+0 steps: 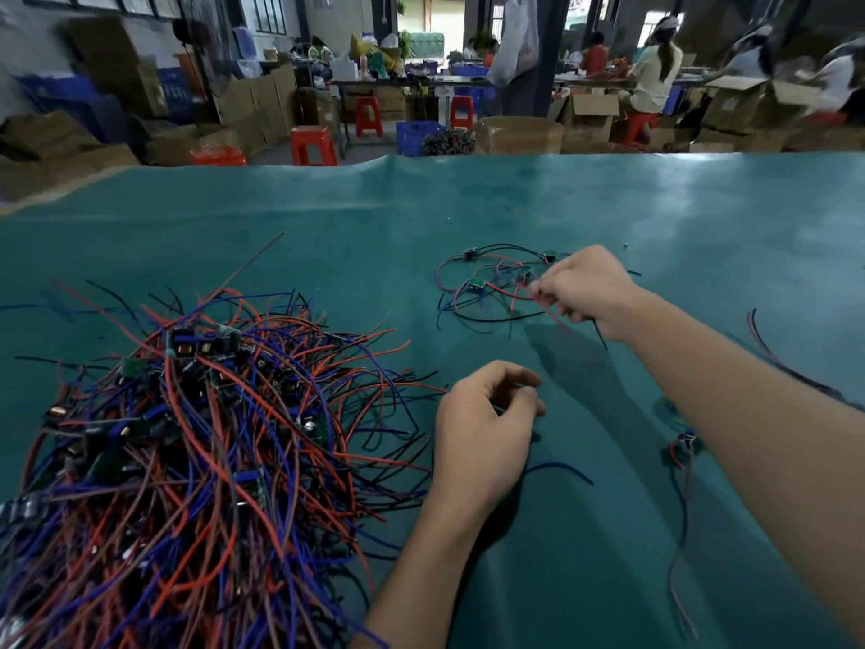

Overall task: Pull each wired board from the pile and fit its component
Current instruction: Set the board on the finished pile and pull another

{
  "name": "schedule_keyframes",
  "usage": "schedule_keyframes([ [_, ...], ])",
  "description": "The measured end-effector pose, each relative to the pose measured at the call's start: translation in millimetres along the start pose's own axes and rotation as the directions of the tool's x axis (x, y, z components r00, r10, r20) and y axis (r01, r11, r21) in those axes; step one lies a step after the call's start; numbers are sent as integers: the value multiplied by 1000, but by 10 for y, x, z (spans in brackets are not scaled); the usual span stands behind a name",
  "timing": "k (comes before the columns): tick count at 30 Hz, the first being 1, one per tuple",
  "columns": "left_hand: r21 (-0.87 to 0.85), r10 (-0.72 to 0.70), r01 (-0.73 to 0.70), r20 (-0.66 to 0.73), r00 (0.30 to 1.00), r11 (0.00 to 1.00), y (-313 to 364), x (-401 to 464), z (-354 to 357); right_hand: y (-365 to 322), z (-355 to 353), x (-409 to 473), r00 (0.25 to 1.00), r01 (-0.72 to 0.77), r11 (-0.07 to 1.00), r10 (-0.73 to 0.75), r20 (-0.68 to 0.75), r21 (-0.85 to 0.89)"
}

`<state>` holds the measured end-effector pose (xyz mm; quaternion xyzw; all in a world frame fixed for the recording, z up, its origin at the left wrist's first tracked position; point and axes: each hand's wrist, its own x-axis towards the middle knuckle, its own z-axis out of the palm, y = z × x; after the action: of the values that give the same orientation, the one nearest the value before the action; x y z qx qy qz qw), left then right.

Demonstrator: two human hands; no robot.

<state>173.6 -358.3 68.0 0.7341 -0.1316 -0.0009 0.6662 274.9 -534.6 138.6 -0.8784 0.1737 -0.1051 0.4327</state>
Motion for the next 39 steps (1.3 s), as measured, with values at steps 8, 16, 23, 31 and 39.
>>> schedule_keyframes([
  [8, -175, -87, 75, -59, 994, 982, 74, -4, -18, 11, -213, -1140, 905, 407, 906, -417, -82, -116],
  [16, -188, -54, 45, -44, 998, 981, 58, 0, -32, 286, 57, -1539, 931, 363, 924, -358, -68, 117],
  [23, -140, 45, -7, 265, 963, 990, 128, -54, -77, 341, 111, -1446, 998, 0, 792, -37, 47, 610],
  [31, -90, 8, 23, 333, 943, 996, 115, -54, -51, 421, -18, -1330, 983, 117, 788, -4, -185, 604],
  [39, -30, 30, -21, 345, 938, 999, 94, -39, -69, 628, -430, -1160, 752, 206, 555, 437, -493, 806],
])
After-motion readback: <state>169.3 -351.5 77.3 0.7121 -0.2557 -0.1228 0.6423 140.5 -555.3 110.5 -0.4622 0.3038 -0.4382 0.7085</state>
